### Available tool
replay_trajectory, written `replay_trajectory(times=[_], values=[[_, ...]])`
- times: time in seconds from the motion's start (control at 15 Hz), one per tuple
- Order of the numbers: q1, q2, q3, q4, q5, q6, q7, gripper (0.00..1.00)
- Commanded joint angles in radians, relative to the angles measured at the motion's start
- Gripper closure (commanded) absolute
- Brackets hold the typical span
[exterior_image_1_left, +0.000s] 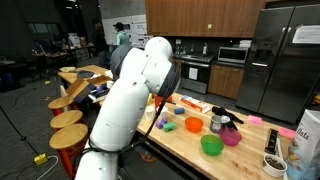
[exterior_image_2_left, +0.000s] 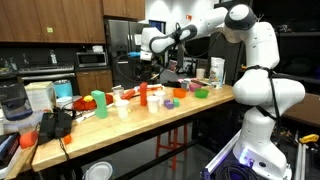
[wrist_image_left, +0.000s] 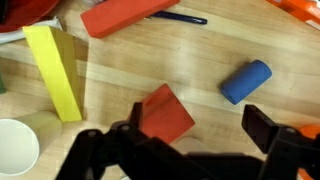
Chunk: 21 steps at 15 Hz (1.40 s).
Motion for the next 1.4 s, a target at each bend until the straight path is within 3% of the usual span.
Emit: replay_trajectory(times=[0.0,0.07,0.13,0.73,1.33], values=[[0.086,-0.1,-0.137,-0.01,0.13,0.053,-0.064,0.0],[0.097,-0.113,-0.154,-0.014,0.173,0.064,-0.094,0.0],[0.02,-0.026,-0.031,-0.004,0.073,0.017,-0.04,0.0],[0.039,0.009,0.077,-0.03,-0.002,-0.004,-0.03,0.0],[0.053,0.096,0.208,-0.034,-0.298,-0.055,-0.029,0.0]])
